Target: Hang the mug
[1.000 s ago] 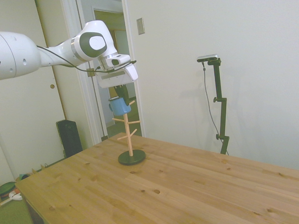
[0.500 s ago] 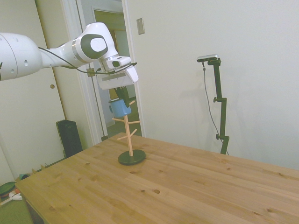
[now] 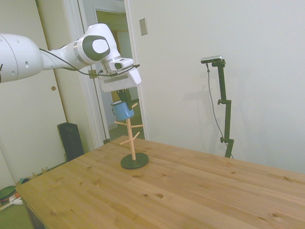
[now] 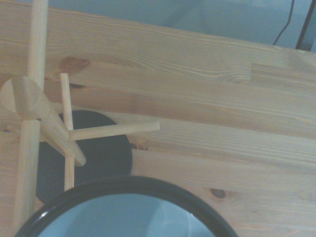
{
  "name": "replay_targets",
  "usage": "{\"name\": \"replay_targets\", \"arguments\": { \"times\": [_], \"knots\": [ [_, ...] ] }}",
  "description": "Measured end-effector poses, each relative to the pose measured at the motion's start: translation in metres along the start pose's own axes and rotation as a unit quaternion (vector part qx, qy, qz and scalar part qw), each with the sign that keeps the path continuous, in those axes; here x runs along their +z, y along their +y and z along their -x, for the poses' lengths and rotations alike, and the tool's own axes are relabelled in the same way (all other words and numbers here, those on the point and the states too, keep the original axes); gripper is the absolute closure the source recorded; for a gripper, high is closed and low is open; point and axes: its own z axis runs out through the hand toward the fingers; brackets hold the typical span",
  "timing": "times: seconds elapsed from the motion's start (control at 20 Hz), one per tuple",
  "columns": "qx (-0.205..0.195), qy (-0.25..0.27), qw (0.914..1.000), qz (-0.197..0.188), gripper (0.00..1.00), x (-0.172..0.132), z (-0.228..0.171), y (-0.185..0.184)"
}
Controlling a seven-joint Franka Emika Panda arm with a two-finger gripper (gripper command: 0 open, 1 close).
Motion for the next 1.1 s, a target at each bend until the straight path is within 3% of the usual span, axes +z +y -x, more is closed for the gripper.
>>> {"name": "replay_targets", "arguments": {
  "times": [1.1],
  "knots": [
    [0.003,0.0,1.0,0.003,1.0,0.012,-0.016,-0.028]
  ]
}}
